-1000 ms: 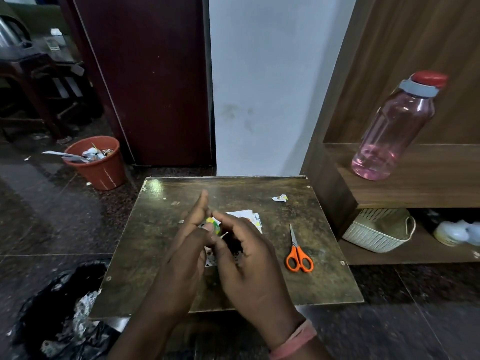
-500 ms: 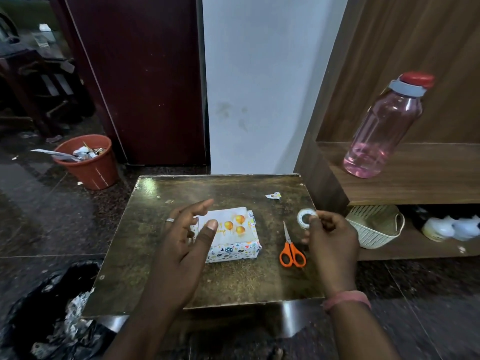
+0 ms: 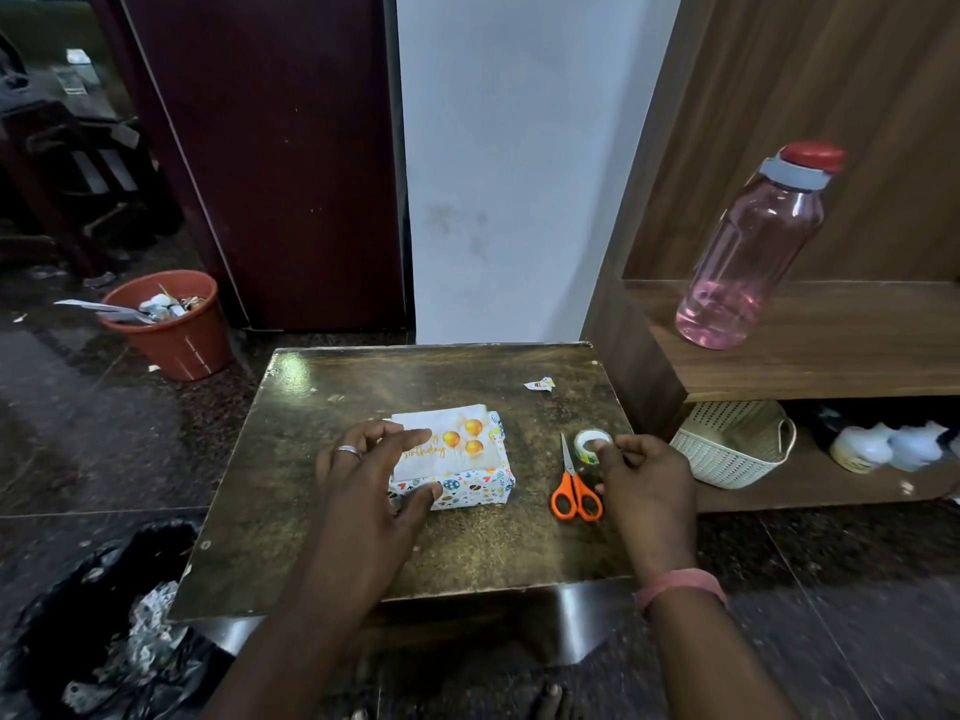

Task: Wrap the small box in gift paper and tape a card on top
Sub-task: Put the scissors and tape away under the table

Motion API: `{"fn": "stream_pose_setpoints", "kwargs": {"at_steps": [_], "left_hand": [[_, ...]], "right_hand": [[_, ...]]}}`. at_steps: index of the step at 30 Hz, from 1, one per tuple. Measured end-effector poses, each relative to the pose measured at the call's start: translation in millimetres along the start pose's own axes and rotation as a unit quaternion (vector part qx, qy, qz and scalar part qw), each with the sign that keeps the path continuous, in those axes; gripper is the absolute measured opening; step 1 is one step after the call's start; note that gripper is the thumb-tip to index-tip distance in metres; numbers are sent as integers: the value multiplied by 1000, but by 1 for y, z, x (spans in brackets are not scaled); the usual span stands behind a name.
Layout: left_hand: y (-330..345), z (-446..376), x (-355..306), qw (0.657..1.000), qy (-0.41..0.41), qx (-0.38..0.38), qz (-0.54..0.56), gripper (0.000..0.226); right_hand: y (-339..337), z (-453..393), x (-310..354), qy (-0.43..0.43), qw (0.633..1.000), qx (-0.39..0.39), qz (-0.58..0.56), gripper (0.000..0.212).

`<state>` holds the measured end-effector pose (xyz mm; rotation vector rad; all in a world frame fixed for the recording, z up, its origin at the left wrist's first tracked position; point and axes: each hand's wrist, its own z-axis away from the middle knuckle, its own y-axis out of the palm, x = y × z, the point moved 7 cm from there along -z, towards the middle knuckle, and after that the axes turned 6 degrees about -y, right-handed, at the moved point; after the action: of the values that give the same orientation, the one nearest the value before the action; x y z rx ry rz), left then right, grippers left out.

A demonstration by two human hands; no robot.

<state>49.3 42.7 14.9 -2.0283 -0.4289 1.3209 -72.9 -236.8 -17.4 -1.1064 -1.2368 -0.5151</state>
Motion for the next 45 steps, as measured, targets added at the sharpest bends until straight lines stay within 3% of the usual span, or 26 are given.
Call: {"fn": "stream_pose_setpoints", "kwargs": {"at_steps": [8, 11, 15, 20, 24, 26, 28, 32, 35, 39, 41, 44, 45], "left_hand": [[-11, 19, -27, 996, 48, -67, 20, 35], [-15, 34, -43, 992, 90, -83, 29, 31], [-9, 61, -64, 983, 141, -27, 112, 31], [34, 109, -90, 967, 191, 145, 86, 28], [86, 137, -133, 936, 273, 216, -59, 21], [125, 137, -159, 904, 312, 232, -179, 27], [162, 137, -176, 847, 365, 233, -309, 46], [203, 133, -165, 623, 460, 153, -614, 68], [215, 141, -156, 563, 424, 188, -684, 76], [226, 160, -174, 630, 390, 221, -634, 74], [234, 175, -179, 684, 359, 264, -578, 72], [218, 188, -181, 820, 243, 341, -391, 65], [205, 191, -182, 850, 205, 368, -316, 59]], "right_hand": [[7, 29, 13, -148, 975, -3, 165, 37], [16, 46, 14, -158, 963, 28, 215, 45], [22, 63, 8, -154, 936, 70, 309, 41], [-4, 77, 0, -108, 969, 81, 206, 38], [-71, 79, -5, -24, 999, -21, 2, 23], [-106, 84, -12, 5, 994, -90, -55, 24], [-130, 91, -22, 21, 990, -128, -55, 29], [-143, 102, -44, 54, 985, -145, -78, 30], [-141, 101, -39, 39, 985, -126, -107, 29], [-147, 98, -33, 30, 987, -100, -124, 24], [-156, 97, -40, 41, 992, -69, -98, 22], [-166, 103, -63, 77, 994, -9, -82, 18], [-168, 108, -72, 96, 992, 10, -76, 19]]}}
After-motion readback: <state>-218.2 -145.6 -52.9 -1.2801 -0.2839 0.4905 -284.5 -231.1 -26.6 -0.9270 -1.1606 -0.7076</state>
